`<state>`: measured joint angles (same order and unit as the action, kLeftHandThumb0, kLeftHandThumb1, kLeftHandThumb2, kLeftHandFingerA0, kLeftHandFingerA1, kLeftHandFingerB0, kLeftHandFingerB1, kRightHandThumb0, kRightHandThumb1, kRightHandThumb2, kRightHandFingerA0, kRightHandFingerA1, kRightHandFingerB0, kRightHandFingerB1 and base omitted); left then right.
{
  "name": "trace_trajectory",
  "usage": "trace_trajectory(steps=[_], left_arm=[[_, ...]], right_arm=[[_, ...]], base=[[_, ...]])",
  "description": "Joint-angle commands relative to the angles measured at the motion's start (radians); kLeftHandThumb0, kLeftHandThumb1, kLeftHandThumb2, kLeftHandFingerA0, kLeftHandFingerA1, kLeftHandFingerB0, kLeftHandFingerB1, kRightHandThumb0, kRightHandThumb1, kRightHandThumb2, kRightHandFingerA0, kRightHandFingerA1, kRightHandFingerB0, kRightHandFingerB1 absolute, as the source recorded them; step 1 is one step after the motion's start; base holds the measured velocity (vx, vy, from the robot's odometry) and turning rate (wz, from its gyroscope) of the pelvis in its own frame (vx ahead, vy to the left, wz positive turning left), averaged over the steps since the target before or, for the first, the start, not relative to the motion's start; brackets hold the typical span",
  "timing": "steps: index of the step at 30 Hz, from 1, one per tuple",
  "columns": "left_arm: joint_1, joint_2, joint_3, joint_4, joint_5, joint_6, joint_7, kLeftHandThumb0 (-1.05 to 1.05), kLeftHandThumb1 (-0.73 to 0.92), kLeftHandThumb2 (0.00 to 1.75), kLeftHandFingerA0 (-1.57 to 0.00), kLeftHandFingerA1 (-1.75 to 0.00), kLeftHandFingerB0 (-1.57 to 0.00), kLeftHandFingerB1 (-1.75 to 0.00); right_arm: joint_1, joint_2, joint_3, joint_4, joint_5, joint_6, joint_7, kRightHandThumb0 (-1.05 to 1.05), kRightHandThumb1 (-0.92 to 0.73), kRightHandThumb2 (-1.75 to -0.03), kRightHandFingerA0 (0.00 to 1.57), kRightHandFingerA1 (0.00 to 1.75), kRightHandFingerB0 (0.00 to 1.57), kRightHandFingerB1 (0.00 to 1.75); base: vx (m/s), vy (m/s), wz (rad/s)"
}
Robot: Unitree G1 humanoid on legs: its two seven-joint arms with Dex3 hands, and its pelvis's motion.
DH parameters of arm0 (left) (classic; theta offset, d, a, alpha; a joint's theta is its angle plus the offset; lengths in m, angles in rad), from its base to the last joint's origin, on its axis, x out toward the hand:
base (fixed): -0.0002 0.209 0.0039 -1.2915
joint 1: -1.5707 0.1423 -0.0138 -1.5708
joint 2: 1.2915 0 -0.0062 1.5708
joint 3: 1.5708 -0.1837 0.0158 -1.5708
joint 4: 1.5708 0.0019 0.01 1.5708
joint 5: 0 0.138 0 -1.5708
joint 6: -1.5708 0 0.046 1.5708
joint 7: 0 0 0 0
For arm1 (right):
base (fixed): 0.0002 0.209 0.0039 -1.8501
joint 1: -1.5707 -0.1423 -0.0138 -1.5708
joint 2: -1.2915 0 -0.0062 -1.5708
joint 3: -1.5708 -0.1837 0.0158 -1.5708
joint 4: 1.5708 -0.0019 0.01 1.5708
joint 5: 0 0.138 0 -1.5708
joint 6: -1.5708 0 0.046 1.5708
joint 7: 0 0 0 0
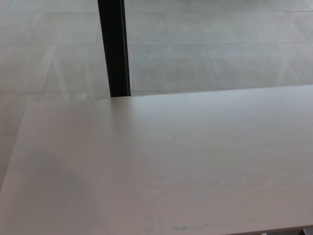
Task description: The robot uses its right hand to hold the eraser kept in the middle of the desk and use it to wipe the desk by swiping its surface twice
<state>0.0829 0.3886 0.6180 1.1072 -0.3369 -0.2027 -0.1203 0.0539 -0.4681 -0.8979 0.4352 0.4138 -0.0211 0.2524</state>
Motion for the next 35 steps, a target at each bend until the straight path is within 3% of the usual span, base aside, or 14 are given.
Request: trace_trajectory(steps=[1, 5, 7, 8, 9, 10, 13, 15, 16, 25, 28, 32, 33, 35], left_arm=[[0.007, 0.006, 0.02, 0.02, -0.027, -0.023, -0.001, -0.76, 0.87, 0.67, -0.44, -0.9, -0.42, -0.72], [-0.003, 0.013, 0.01, 0.009, -0.011, -0.023, 0.005, -0.75, 0.88, 0.67, -0.44, -0.89, -0.41, -0.71], [-0.006, 0.006, 0.004, -0.008, -0.007, -0.014, 0.014, -0.7, 0.7, 1.16, -0.51, -0.84, -0.43, -0.72], [-0.007, 0.008, 0.006, -0.006, -0.01, -0.01, 0.009, -0.78, 0.64, 1.01, -0.49, -0.89, -0.49, -0.77], [-0.014, 0.012, 0.006, 0.011, -0.01, -0.016, -0.004, -0.7, 0.82, 0.64, -0.45, -0.95, -0.44, -0.74], [-0.017, 0.014, 0.006, 0.021, -0.011, -0.026, -0.013, -0.7, 0.79, 0.63, -0.48, -0.96, -0.43, -0.75], [-0.022, 0.015, -0.006, 0.034, 0.007, -0.036, 0.003, -0.68, 0.75, 0.62, -0.47, -0.92, -0.46, -0.75], [-0.024, 0.013, -0.01, 0.045, 0.009, -0.041, 0.004, -0.65, 0.71, 0.61, -0.53, -0.94, -0.51, -0.75], [-0.025, 0.011, -0.011, 0.052, 0.007, -0.038, 0.003, -0.66, 0.66, 0.6, -0.55, -0.97, -0.55, -0.77], [-0.016, 0.004, -0.053, 0.04, 0.031, -0.034, 0.072, -0.51, 0.59, 0.64, -0.55, -1.03, -0.66, -0.79], [-0.012, 0.005, -0.049, 0.035, 0.026, -0.045, 0.084, -0.5, 0.6, 0.66, -0.56, -1.05, -0.68, -0.8], [-0.004, 0.008, -0.07, 0.019, 0.05, -0.067, 0.118, -0.51, 0.58, 0.64, -0.56, -0.97, -0.68, -0.76], [-0.003, 0.01, -0.077, 0.017, 0.058, -0.07, 0.128, -0.51, 0.57, 0.64, -0.56, -0.95, -0.65, -0.74], [0.0, 0.009, -0.077, 0.016, 0.056, -0.076, 0.126, -0.5, 0.57, 0.66, -0.55, -0.97, -0.62, -0.74]], right_arm=[[0.124, 0.112, -0.128, 0.183, 0.064, -0.127, -0.085, -0.78, -0.78, -0.63, 0.45, 0.86, 0.16, 0.7], [0.126, 0.108, -0.059, 0.354, -0.019, -0.187, -0.118, -0.71, -0.71, -0.61, 0.41, 0.92, 0.23, 0.66], [0.123, 0.097, -0.025, 0.451, -0.049, -0.219, -0.139, -0.63, -0.62, -0.59, 0.45, 0.92, 0.28, 0.66], [0.129, 0.095, 0.003, 0.472, -0.079, -0.24, -0.151, -0.57, -0.61, -0.58, 0.57, 0.97, 0.29, 0.69], [0.141, 0.113, 0.029, 0.473, -0.096, -0.265, -0.152, -0.39, -0.54, -0.56, 1.11, 0.92, 0.39, 0.7], [0.147, 0.121, 0.053, 0.48, -0.112, -0.283, -0.172, -0.36, -0.52, -0.57, 1.36, 1.07, 0.47, 0.66], [0.147, 0.129, 0.088, 0.49, -0.12, -0.299, -0.211, -0.32, -0.53, -0.56, 1.39, 1.08, 0.55, 0.67], [0.153, 0.131, 0.117, 0.501, -0.138, -0.308, -0.236, -0.26, -0.35, -0.9, 1.41, 1.24, 0.56, 0.73], [0.157, 0.13, 0.132, 0.513, -0.143, -0.31, -0.249, -0.34, -0.52, -0.57, 1.48, 1.05, 0.62, 0.67], [0.164, 0.108, 0.232, 0.616, -0.164, -0.363, -0.291, -0.39, -0.49, -0.57, 1.56, 0.97, 0.75, 0.63], [0.157, 0.113, 0.243, 0.632, -0.159, -0.396, -0.308, -0.38, -0.49, -0.56, 1.07, 0.76, 0.83, 0.59], [0.156, 0.118, 0.246, 0.627, -0.139, -0.409, -0.286, -0.41, -0.32, -0.77, 1.23, 0.95, 0.87, 0.75], [0.156, 0.121, 0.243, 0.624, -0.13, -0.416, -0.277, -0.33, -0.44, -0.55, 1.35, 0.77, 0.92, 0.62], [0.156, 0.122, 0.246, 0.621, -0.132, -0.426, -0.276, -0.45, -0.31, -0.73, 1.23, 0.91, 0.87, 0.71]], base=[[0.0, 0.0, 0.0], [-0.01, -0.003, -0.02], [0.0, 0.0, 0.0], [0.0, 0.0, 0.0], [0.0, 0.0, 0.0], [0.0, 0.0, 0.0], [0.0, 0.0, 0.0], [0.0, 0.0, 0.0], [0.0, 0.0, 0.0], [0.0, 0.0, 0.0], [0.0, 0.0, 0.0], [0.0, 0.0, 0.0], [0.0, 0.0, 0.0], [0.0, 0.0, 0.0]])
